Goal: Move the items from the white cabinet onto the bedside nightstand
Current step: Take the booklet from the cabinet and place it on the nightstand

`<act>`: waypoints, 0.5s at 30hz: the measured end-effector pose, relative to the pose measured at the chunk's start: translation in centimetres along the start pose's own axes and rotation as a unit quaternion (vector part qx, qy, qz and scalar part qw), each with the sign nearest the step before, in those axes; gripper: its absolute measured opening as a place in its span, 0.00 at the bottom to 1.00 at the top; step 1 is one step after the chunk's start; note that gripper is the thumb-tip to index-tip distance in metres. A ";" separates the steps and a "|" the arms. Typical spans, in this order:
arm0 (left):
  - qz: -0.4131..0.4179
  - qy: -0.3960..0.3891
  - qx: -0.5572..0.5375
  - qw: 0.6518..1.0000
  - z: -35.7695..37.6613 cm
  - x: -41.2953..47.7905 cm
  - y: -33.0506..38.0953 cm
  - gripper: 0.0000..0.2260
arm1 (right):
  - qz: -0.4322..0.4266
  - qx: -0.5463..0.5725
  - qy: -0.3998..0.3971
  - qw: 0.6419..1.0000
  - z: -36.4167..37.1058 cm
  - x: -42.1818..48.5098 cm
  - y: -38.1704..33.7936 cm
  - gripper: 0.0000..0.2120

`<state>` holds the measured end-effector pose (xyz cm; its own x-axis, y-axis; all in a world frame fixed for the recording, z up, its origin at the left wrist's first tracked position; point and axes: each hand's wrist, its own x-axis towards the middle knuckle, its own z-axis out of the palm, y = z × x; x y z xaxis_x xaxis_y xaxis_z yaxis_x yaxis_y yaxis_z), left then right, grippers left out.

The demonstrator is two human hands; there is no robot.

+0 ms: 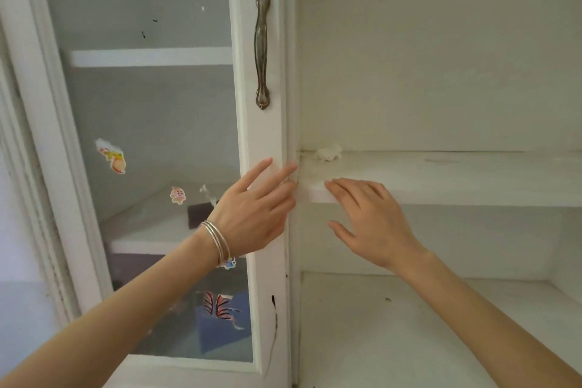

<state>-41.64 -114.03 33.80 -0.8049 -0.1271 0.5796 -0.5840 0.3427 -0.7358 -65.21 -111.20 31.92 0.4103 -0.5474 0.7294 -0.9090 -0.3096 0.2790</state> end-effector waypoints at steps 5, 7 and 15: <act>0.042 0.001 -0.026 0.999 -1.8 0.4 -0.2 0.05 | -0.002 0.000 0.001 1.000 0.2 0.0 0.2 0.27; 0.043 0.011 -0.034 0.998 -3.0 0.2 0.1 0.05 | 0.002 -0.006 -0.012 1.000 0.1 0.0 0.1 0.28; 0.020 0.053 -0.047 0.997 -9.5 -3.6 1.5 0.10 | 0.007 -0.026 -0.032 0.999 -2.2 -2.3 -3.3 0.29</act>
<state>-38.60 -104.24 33.93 -0.8084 -0.0145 0.5885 -0.5360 0.4315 -0.7256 -63.33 -107.25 30.74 0.3998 -0.6012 0.6919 -0.9166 -0.2623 0.3018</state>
